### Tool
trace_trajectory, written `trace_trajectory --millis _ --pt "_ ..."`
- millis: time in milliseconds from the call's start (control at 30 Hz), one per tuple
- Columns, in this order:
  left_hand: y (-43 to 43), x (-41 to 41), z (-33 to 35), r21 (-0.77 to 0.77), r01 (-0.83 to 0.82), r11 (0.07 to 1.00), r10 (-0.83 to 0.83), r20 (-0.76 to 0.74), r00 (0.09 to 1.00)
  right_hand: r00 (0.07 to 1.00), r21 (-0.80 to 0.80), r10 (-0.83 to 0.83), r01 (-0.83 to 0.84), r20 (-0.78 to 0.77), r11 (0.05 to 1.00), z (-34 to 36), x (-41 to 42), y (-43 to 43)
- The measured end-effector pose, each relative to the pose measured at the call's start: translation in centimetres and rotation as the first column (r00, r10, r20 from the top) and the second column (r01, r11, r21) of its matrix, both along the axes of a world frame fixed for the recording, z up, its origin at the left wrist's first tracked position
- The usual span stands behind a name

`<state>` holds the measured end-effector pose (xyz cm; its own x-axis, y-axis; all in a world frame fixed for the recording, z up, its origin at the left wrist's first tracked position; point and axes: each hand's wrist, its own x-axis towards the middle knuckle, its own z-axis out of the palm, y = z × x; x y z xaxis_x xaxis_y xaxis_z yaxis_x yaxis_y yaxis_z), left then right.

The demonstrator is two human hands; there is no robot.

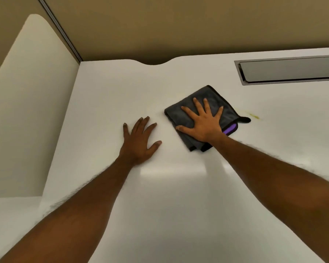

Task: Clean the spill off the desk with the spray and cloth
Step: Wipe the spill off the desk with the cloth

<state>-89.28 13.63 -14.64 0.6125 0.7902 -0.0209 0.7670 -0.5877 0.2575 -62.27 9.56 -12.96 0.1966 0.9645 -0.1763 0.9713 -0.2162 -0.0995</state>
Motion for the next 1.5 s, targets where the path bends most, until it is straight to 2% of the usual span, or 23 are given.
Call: trace_trajectory --millis 133,200,300,500,600,667,700,867,933,1067,1133,1200,1300,1367,1500 --pt "-0.5 0.3 -0.1 0.038 -0.031 0.999 0.030 0.028 0.999 0.961 -0.011 -0.276 0.276 -0.035 0.961 0.3 1.8 -2.2" --pt "-0.5 0.3 0.0 0.053 -0.046 0.997 0.044 0.039 0.998 0.969 -0.005 -0.245 0.245 -0.018 0.970 0.4 0.3 -4.6" --pt "-0.4 0.5 0.1 0.065 -0.052 0.997 0.051 0.023 0.998 0.993 0.007 -0.113 0.113 0.042 0.994 -0.2 -2.4 -6.9" --pt "-0.4 0.3 -0.1 0.076 -0.046 0.996 0.043 0.041 0.998 0.998 0.010 0.057 -0.057 0.002 0.998 0.3 1.3 -0.3" --pt "-0.4 0.3 -0.1 0.084 -0.049 0.995 0.044 0.051 0.998 0.994 0.006 -0.111 0.111 0.003 0.994 0.1 4.3 0.9" --pt "-0.6 0.3 -0.1 0.082 -0.048 0.995 0.044 0.049 0.998 0.974 -0.010 -0.228 0.228 -0.008 0.974 0.0 5.3 -1.5" --pt "-0.7 0.3 -0.1 0.079 -0.050 0.996 0.047 0.046 0.998 0.972 -0.007 -0.235 0.235 -0.001 0.972 -0.1 5.1 -3.4" --pt "-0.6 0.3 0.5 0.069 -0.048 0.996 0.046 0.023 0.999 0.999 0.076 0.036 -0.036 0.003 0.996 -0.4 -1.7 -11.2" --pt "-0.5 0.2 0.5 0.067 -0.043 0.997 0.042 0.011 0.999 0.995 0.085 0.099 -0.098 -0.015 0.992 -0.3 -2.9 -9.9" --pt "-0.4 0.5 0.5 0.083 -0.032 0.996 0.032 0.012 0.999 0.990 0.080 0.140 -0.137 -0.031 0.987 0.0 0.3 -4.0" --pt "-0.6 0.5 0.3 0.105 -0.021 0.994 0.023 -0.019 1.000 0.999 0.035 0.052 -0.052 0.006 0.998 0.2 3.3 -2.1" --pt "-0.6 0.6 0.4 0.113 -0.010 0.994 0.015 -0.049 0.999 0.994 0.005 -0.101 0.100 0.037 0.995 0.3 6.8 -2.1" --pt "-0.9 1.0 0.6 0.063 -0.019 0.998 0.023 -0.061 0.998 0.968 -0.006 -0.251 0.251 0.001 0.968 0.4 9.4 -6.4" --pt "-1.4 2.1 0.8 0.054 0.001 0.999 0.003 -0.057 0.998 0.980 0.030 -0.199 0.199 -0.003 0.979 0.2 7.7 -10.3" --pt "-1.9 6.1 1.1 0.016 0.072 0.997 -0.072 -0.016 0.997 0.998 0.077 0.067 -0.067 0.004 0.995 -0.2 3.4 -14.0"
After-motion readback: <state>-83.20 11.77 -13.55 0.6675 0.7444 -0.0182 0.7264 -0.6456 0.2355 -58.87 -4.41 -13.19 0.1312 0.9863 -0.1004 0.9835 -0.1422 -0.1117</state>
